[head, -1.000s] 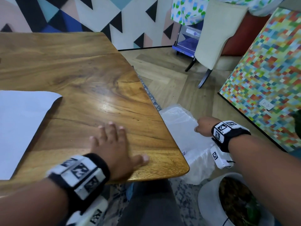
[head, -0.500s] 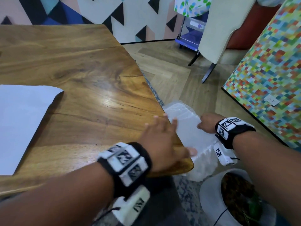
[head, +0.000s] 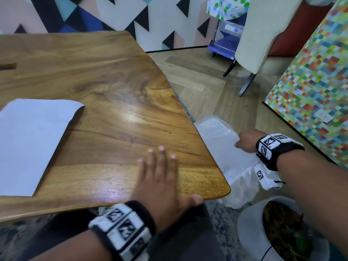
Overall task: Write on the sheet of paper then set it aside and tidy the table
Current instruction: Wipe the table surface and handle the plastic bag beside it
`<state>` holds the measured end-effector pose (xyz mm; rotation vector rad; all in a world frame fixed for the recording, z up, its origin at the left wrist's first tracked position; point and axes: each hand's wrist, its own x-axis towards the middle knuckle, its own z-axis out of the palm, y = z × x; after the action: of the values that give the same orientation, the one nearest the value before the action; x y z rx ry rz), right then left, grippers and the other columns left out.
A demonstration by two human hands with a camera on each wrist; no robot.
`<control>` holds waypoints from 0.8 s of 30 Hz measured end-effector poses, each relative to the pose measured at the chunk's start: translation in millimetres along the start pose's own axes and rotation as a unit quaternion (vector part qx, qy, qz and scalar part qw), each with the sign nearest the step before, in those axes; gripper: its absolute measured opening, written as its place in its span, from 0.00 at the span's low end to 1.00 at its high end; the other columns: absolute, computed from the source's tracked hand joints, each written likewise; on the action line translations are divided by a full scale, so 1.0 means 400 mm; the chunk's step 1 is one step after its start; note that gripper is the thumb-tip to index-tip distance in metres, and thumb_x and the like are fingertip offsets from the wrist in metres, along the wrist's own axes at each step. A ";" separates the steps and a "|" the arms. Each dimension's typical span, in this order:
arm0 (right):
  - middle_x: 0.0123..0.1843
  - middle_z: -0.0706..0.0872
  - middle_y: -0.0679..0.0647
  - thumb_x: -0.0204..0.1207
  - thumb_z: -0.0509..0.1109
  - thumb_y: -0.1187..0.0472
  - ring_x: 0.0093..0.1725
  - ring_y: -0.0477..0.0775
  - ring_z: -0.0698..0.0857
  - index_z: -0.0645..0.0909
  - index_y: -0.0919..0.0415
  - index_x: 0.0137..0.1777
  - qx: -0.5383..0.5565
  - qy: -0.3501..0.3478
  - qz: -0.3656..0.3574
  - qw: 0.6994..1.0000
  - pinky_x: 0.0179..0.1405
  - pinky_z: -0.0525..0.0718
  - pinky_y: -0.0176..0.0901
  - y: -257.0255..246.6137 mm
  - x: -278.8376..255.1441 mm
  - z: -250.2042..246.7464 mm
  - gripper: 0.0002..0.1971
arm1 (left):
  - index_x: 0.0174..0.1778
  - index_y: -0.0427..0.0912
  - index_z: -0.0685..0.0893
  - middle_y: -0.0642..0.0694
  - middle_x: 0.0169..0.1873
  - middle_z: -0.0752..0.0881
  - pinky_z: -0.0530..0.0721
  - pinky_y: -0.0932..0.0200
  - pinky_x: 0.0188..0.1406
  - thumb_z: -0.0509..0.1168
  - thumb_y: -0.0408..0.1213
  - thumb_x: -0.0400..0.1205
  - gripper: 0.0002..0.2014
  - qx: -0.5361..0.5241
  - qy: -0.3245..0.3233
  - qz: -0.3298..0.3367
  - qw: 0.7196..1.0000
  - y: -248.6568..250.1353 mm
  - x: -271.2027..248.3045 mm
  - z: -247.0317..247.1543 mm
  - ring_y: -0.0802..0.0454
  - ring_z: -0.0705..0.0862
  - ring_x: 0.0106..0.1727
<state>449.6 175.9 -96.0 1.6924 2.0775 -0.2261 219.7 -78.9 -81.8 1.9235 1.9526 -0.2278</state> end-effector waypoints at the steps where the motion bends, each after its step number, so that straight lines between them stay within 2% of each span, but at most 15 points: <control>1: 0.47 0.82 0.58 0.81 0.65 0.52 0.49 0.60 0.84 0.82 0.65 0.53 -0.002 0.001 -0.001 1.000 0.43 0.77 0.43 -0.002 0.000 -0.003 0.15 | 0.87 0.47 0.28 0.35 0.83 0.23 0.33 0.29 0.84 0.35 0.85 0.70 0.59 -0.009 -0.008 0.059 0.998 0.036 0.012 -0.004 0.32 0.20 0.82; 3: 0.47 0.82 0.57 0.81 0.65 0.51 0.49 0.60 0.83 0.83 0.65 0.55 -0.004 0.006 -0.003 1.000 0.44 0.77 0.43 -0.006 -0.001 -0.009 0.16 | 0.88 0.52 0.29 0.41 0.85 0.25 0.34 0.34 0.86 0.45 0.83 0.72 0.58 -0.049 -0.035 0.183 0.981 0.098 0.026 -0.029 0.40 0.21 0.83; 4: 0.48 0.82 0.58 0.81 0.65 0.51 0.49 0.60 0.83 0.83 0.65 0.56 -0.005 0.007 -0.004 1.000 0.45 0.77 0.43 -0.007 -0.002 -0.012 0.17 | 0.88 0.53 0.30 0.45 0.86 0.27 0.35 0.38 0.87 0.51 0.80 0.75 0.57 -0.073 -0.038 0.221 0.972 0.114 0.029 -0.049 0.44 0.23 0.85; 6: 0.51 0.84 0.59 0.82 0.64 0.51 0.51 0.60 0.83 0.83 0.66 0.57 -0.005 0.005 -0.005 1.000 0.47 0.79 0.44 -0.008 -0.007 -0.017 0.17 | 0.88 0.54 0.30 0.47 0.87 0.29 0.37 0.43 0.87 0.58 0.74 0.79 0.55 -0.098 -0.017 0.226 0.969 0.102 0.040 -0.102 0.48 0.27 0.87; 8: 0.54 0.85 0.61 0.82 0.64 0.51 0.53 0.61 0.84 0.84 0.66 0.57 -0.002 0.004 -0.005 1.000 0.49 0.81 0.46 -0.006 -0.011 -0.017 0.18 | 0.89 0.53 0.33 0.46 0.88 0.32 0.43 0.41 0.88 0.58 0.73 0.79 0.54 -0.105 0.012 0.162 0.981 0.035 0.058 -0.170 0.46 0.33 0.88; 11: 0.53 0.85 0.61 0.83 0.64 0.52 0.52 0.61 0.84 0.83 0.67 0.53 0.004 0.005 -0.010 1.000 0.49 0.80 0.46 -0.006 -0.012 -0.012 0.17 | 0.90 0.53 0.35 0.43 0.89 0.36 0.53 0.36 0.87 0.48 0.79 0.71 0.56 -0.082 0.013 -0.007 0.997 -0.122 0.094 -0.256 0.42 0.41 0.90; 12: 0.53 0.85 0.61 0.82 0.64 0.52 0.52 0.61 0.84 0.82 0.66 0.51 0.006 0.005 -0.009 1.000 0.48 0.80 0.46 -0.006 -0.012 -0.010 0.16 | 0.90 0.52 0.37 0.41 0.90 0.38 0.55 0.36 0.87 0.46 0.80 0.67 0.59 -0.075 0.008 -0.068 0.995 -0.174 0.102 -0.272 0.40 0.44 0.90; 14: 0.55 0.85 0.61 0.82 0.64 0.51 0.54 0.62 0.84 0.82 0.66 0.54 0.008 0.006 -0.007 1.000 0.50 0.80 0.46 -0.003 -0.011 -0.005 0.16 | 0.91 0.47 0.43 0.36 0.90 0.44 0.57 0.35 0.85 0.46 0.83 0.64 0.63 -0.039 -0.004 -0.159 0.987 -0.276 0.113 -0.278 0.34 0.49 0.89; 15: 0.55 0.85 0.61 0.82 0.64 0.51 0.54 0.62 0.84 0.83 0.66 0.56 0.011 0.005 -0.005 1.000 0.50 0.80 0.46 0.000 -0.010 -0.005 0.17 | 0.91 0.46 0.47 0.33 0.89 0.48 0.60 0.34 0.84 0.45 0.85 0.63 0.64 -0.018 -0.010 -0.185 0.983 -0.315 0.110 -0.274 0.31 0.53 0.88; 17: 0.54 0.85 0.61 0.83 0.64 0.51 0.54 0.62 0.84 0.83 0.66 0.57 0.021 0.002 -0.001 1.000 0.49 0.79 0.45 0.006 -0.008 -0.005 0.17 | 0.88 0.45 0.56 0.29 0.85 0.58 0.67 0.32 0.80 0.42 0.91 0.55 0.70 -0.011 -0.024 -0.209 0.978 -0.372 0.090 -0.251 0.27 0.62 0.84; 19: 0.55 0.85 0.61 0.83 0.64 0.51 0.54 0.62 0.84 0.83 0.67 0.57 0.026 0.000 0.002 1.000 0.49 0.80 0.45 0.011 -0.007 -0.006 0.18 | 0.80 0.46 0.64 0.29 0.80 0.66 0.72 0.32 0.76 0.42 0.90 0.54 0.66 -0.030 -0.017 -0.210 0.977 -0.400 0.055 -0.210 0.27 0.68 0.80; 20: 0.56 0.85 0.61 0.83 0.64 0.51 0.55 0.62 0.84 0.83 0.67 0.57 0.026 0.000 0.002 1.000 0.50 0.80 0.46 0.013 -0.005 -0.004 0.18 | 0.78 0.46 0.65 0.29 0.79 0.67 0.72 0.32 0.77 0.42 0.90 0.54 0.64 -0.034 -0.015 -0.210 0.977 -0.407 0.036 -0.185 0.27 0.68 0.80; 21: 0.57 0.85 0.62 0.83 0.64 0.51 0.55 0.62 0.84 0.83 0.67 0.58 0.026 0.001 0.003 1.000 0.52 0.81 0.47 0.015 -0.003 -0.003 0.18 | 0.80 0.46 0.63 0.28 0.82 0.63 0.69 0.31 0.79 0.41 0.90 0.55 0.65 -0.035 -0.021 -0.212 0.976 -0.404 0.014 -0.164 0.27 0.64 0.83; 23: 0.58 0.85 0.62 0.82 0.65 0.51 0.57 0.62 0.85 0.83 0.67 0.60 0.021 0.004 0.005 1.000 0.56 0.83 0.49 0.016 0.004 0.000 0.19 | 0.89 0.45 0.48 0.30 0.88 0.48 0.59 0.31 0.84 0.41 0.88 0.59 0.67 -0.031 -0.030 -0.231 0.972 -0.374 -0.020 -0.125 0.29 0.51 0.88; 24: 0.59 0.85 0.62 0.82 0.65 0.51 0.57 0.63 0.84 0.83 0.66 0.60 0.018 0.005 0.006 1.000 0.57 0.83 0.49 0.015 0.005 0.000 0.19 | 0.89 0.44 0.41 0.30 0.88 0.43 0.56 0.30 0.84 0.40 0.87 0.60 0.67 -0.027 -0.029 -0.236 0.971 -0.347 -0.030 -0.113 0.29 0.46 0.88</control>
<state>455.2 179.1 -96.1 1.7289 2.0809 -0.2531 75.3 -79.0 -57.3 1.3740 2.3232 -0.3492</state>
